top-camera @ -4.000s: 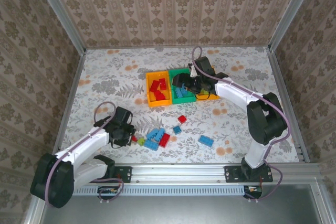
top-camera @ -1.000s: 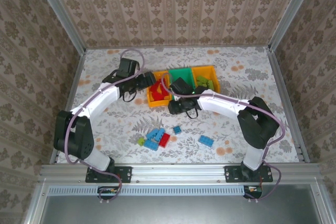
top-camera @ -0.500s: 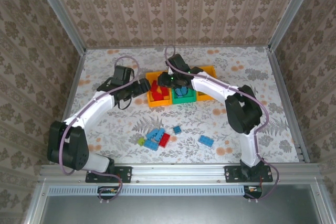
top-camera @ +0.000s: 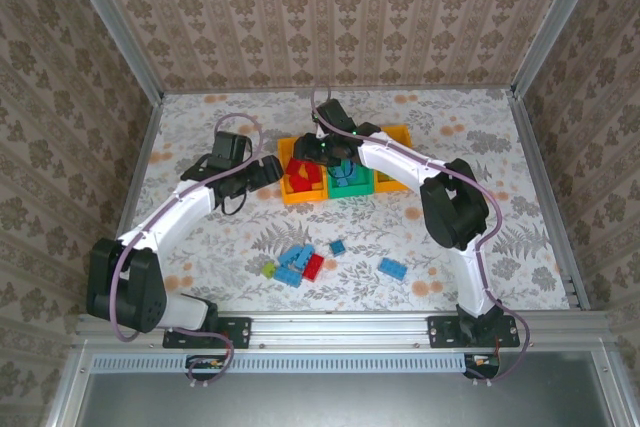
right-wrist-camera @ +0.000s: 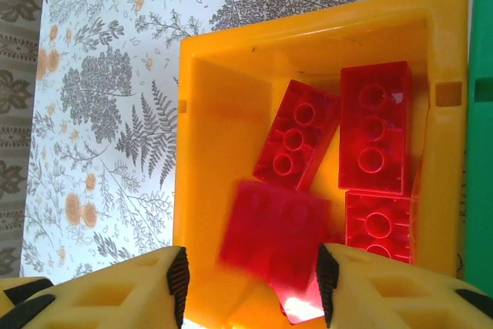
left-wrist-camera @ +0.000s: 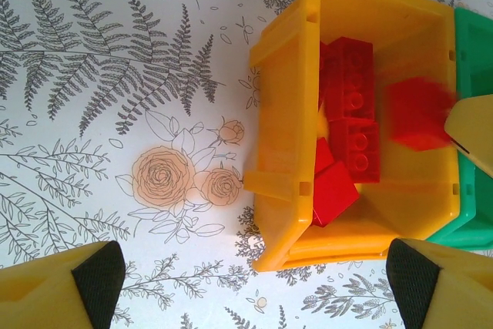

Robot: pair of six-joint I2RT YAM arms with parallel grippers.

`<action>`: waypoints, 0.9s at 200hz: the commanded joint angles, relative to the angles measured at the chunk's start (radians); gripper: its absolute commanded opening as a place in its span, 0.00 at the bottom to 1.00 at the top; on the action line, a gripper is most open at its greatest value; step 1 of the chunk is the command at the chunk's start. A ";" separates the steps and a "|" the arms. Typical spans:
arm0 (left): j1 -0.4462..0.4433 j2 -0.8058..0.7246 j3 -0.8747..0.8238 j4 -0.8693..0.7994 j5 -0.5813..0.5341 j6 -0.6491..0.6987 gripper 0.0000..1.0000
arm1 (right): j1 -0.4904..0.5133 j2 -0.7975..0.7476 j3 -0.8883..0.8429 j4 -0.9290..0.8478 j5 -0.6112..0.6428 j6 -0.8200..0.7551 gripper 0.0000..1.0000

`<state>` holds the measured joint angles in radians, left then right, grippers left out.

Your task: Sort the legos into containers by color

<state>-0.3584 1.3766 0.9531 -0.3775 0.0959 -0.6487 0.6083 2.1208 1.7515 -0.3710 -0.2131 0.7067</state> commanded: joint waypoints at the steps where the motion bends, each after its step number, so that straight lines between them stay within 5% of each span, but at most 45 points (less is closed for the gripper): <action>1: 0.006 -0.028 -0.012 -0.013 -0.012 0.022 0.92 | -0.001 0.008 0.027 -0.026 -0.008 0.001 0.57; 45: 0.007 -0.037 -0.017 -0.013 -0.012 0.018 0.92 | -0.001 -0.001 0.025 -0.025 -0.005 -0.002 0.74; 117: 0.007 -0.040 -0.025 -0.005 -0.010 0.015 0.92 | 0.003 -0.088 -0.042 0.041 -0.020 -0.033 0.85; 180: 0.009 -0.063 -0.050 0.003 -0.027 0.025 0.97 | 0.002 -0.314 -0.327 -0.029 0.123 -0.216 0.95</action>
<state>-0.3580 1.3464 0.9215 -0.3729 0.0917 -0.6479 0.6086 1.9163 1.5227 -0.3477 -0.1814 0.5980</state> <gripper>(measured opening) 0.958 0.934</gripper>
